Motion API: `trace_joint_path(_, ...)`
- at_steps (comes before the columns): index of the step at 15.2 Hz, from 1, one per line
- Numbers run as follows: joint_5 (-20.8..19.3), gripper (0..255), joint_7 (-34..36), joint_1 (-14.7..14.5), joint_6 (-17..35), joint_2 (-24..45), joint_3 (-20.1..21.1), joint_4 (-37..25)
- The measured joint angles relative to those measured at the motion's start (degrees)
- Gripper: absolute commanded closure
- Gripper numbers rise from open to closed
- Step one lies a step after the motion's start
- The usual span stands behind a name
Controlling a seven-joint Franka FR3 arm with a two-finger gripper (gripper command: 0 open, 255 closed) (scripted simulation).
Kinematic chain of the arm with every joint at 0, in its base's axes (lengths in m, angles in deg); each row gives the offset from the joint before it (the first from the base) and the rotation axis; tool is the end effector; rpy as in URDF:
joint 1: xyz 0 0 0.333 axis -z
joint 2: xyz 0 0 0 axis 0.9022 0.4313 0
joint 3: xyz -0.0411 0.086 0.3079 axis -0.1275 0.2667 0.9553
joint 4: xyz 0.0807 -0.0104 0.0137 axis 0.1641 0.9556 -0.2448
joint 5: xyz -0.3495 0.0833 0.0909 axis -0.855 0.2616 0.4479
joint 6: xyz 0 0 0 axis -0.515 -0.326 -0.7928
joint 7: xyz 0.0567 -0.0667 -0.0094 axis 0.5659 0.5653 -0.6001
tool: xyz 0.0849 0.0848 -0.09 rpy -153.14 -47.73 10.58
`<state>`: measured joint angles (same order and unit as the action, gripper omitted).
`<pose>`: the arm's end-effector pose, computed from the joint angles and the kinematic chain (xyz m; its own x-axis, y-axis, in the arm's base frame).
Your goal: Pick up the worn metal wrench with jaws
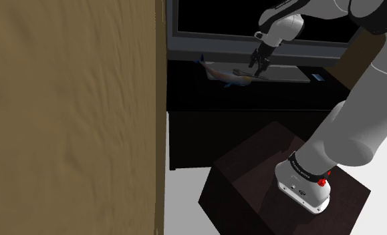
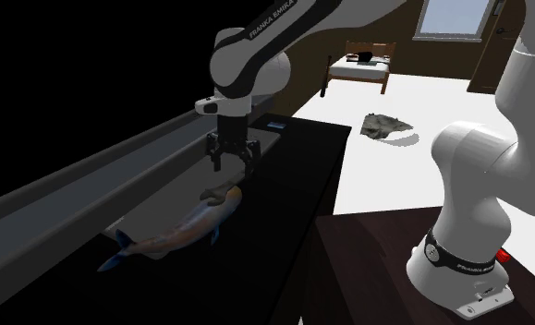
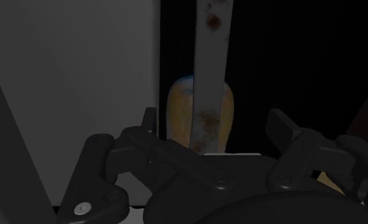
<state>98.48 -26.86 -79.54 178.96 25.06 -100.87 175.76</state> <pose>0.4735 -0.2415 0.3315 0.4887 0.8529 0.1838 0.8688 -0.4949 -0.0137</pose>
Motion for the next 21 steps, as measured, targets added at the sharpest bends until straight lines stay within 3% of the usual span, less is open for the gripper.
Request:
trace_joint_path(4,2.86,0,-2.37,0.70,1.98,2.62,0.74,0.57)
trace_joint_path(5,3.07,255,-2.52,0.72,2.23,2.75,0.81,0.73)
trace_joint_path(15,3.14,255,-2.58,0.78,2.42,2.49,0.67,0.68)
trace_joint_path(21,-0.11,255,0.05,-0.10,-0.28,-0.14,-0.08,-0.25)
